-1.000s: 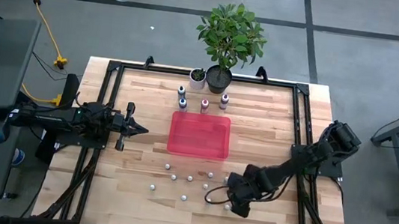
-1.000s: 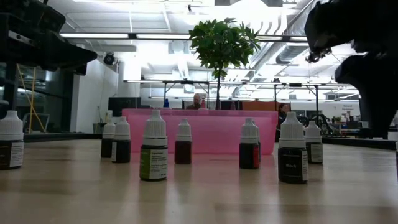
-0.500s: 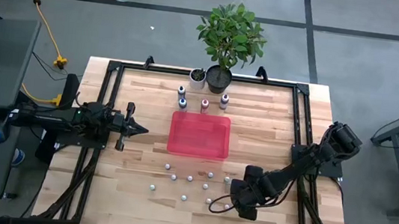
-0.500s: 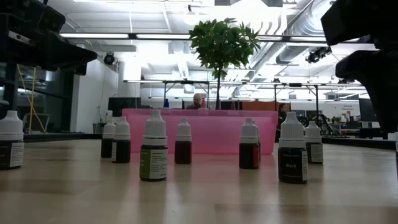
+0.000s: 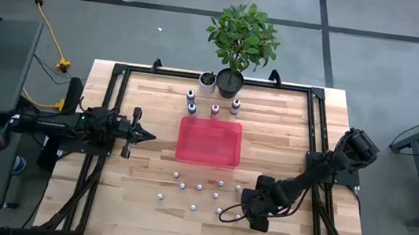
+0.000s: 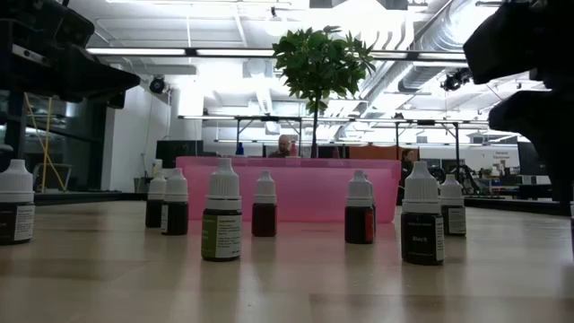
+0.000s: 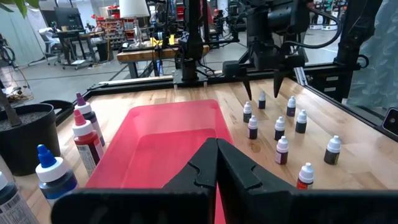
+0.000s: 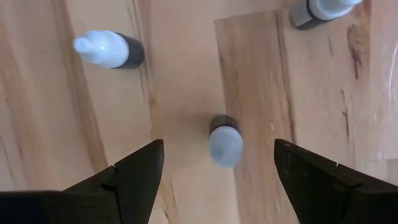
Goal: Pick & Place food coloring
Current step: Put the small black food coloring bottle into the pink container
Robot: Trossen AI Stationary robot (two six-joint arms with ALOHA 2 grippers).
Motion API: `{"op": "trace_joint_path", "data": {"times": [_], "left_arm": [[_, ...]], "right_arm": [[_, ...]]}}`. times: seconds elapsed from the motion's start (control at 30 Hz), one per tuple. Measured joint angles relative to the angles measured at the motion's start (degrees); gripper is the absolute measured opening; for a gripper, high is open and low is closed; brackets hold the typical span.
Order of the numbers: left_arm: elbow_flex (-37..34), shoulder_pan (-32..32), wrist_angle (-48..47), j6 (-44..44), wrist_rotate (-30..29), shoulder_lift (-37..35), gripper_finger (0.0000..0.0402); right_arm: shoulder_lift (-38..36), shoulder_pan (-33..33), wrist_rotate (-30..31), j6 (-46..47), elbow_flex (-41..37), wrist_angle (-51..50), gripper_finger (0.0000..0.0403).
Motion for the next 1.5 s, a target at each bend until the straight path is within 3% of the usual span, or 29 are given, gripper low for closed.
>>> {"op": "trace_joint_path", "data": {"times": [0.47,1.5], "left_arm": [[0.0,0.02,-0.01,0.0,0.0,0.01,0.0],[0.0,0.0,0.01,0.0,0.0,0.01,0.0]], "right_arm": [[0.0,0.0,1.39,1.37,0.0,0.07,0.0283],[0.0,0.0,1.63,1.37,0.0,-0.09,0.0113]]}}
